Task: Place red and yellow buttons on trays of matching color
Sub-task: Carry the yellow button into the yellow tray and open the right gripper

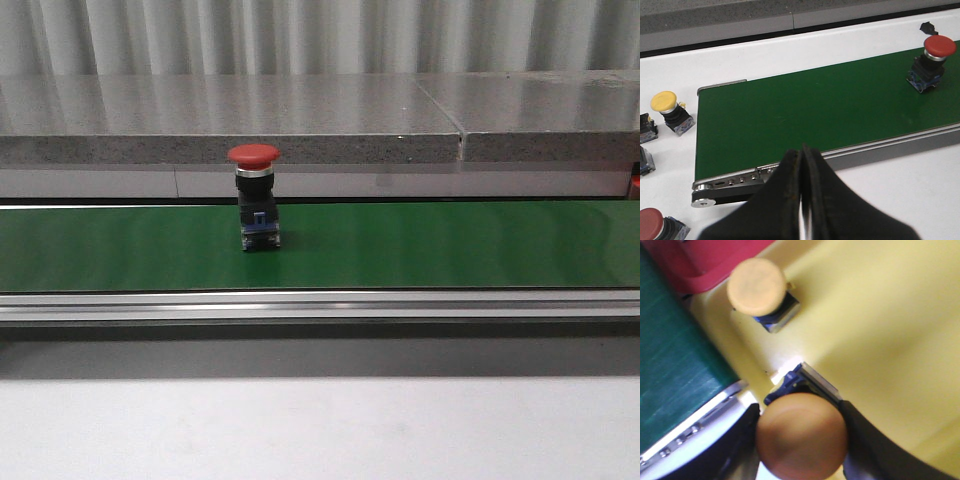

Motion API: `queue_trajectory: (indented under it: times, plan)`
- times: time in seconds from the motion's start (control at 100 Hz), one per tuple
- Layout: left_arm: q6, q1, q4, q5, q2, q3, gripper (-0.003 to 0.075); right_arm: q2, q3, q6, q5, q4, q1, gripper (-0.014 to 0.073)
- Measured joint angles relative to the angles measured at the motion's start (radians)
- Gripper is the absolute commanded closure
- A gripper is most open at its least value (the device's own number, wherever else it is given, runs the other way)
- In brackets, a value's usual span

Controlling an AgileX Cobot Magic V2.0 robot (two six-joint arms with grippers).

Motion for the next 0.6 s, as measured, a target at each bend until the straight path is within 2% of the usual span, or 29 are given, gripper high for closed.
queue_trajectory:
  times: [0.6]
  plan:
    - [0.000,0.000,0.000,0.000,0.000,0.000,0.0740,0.186,0.012,-0.002,-0.140,0.005,-0.031,0.0468]
